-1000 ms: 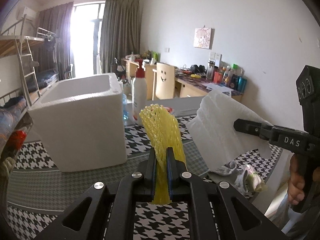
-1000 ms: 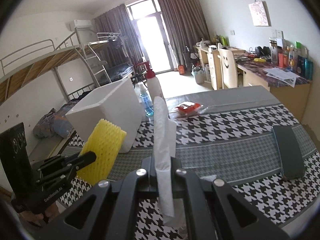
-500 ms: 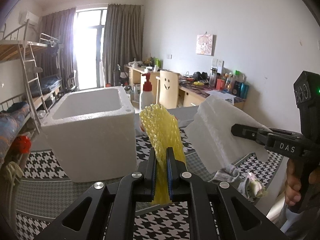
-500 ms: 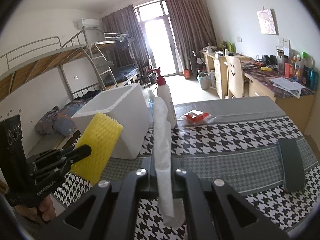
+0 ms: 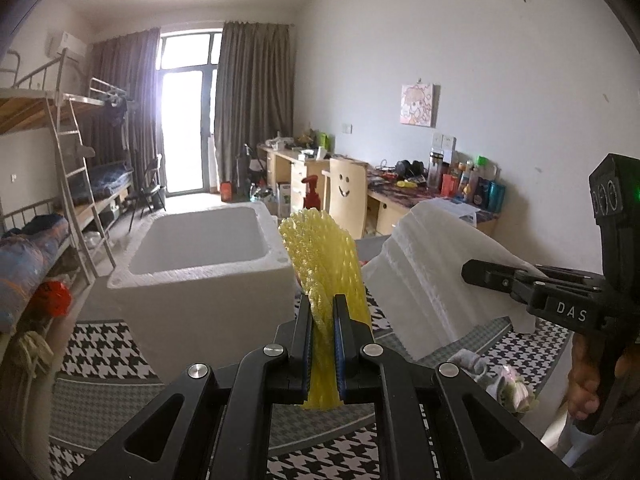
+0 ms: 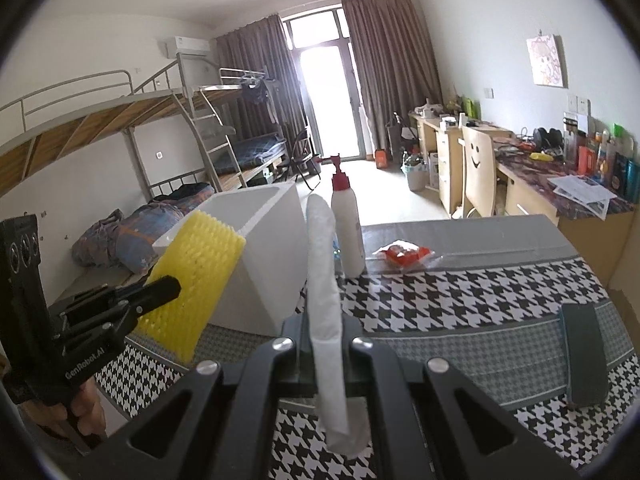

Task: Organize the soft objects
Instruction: 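Lift and carry the foam net in the left tool while the right tool carries the tissues toward the box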

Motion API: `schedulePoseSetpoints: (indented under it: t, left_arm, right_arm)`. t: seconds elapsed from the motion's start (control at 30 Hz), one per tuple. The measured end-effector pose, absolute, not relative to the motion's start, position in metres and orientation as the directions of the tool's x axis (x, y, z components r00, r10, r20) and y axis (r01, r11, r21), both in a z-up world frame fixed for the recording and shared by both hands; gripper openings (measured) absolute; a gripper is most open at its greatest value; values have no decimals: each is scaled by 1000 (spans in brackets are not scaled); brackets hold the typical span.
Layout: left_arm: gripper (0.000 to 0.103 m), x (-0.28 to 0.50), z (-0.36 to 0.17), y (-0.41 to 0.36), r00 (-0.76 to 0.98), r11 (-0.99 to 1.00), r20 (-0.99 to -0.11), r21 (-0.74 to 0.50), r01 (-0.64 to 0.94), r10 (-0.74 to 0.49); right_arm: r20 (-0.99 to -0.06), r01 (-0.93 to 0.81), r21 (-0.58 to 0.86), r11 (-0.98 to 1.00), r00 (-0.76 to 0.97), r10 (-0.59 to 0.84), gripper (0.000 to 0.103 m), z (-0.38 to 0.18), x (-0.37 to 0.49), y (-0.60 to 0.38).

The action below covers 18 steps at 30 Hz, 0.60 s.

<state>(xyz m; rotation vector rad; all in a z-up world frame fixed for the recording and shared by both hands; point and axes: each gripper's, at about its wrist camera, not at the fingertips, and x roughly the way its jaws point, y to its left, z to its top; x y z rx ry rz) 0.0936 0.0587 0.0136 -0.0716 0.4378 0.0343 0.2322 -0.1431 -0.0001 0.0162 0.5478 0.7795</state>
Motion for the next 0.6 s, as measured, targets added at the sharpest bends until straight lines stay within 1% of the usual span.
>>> schedulePoseSetpoints:
  t: [0.6]
  left_arm:
    - [9, 103, 35, 71, 923, 996, -380, -31, -78, 60]
  right_arm:
    - [-424, -695, 176, 698, 586, 690, 5, 20, 235, -121]
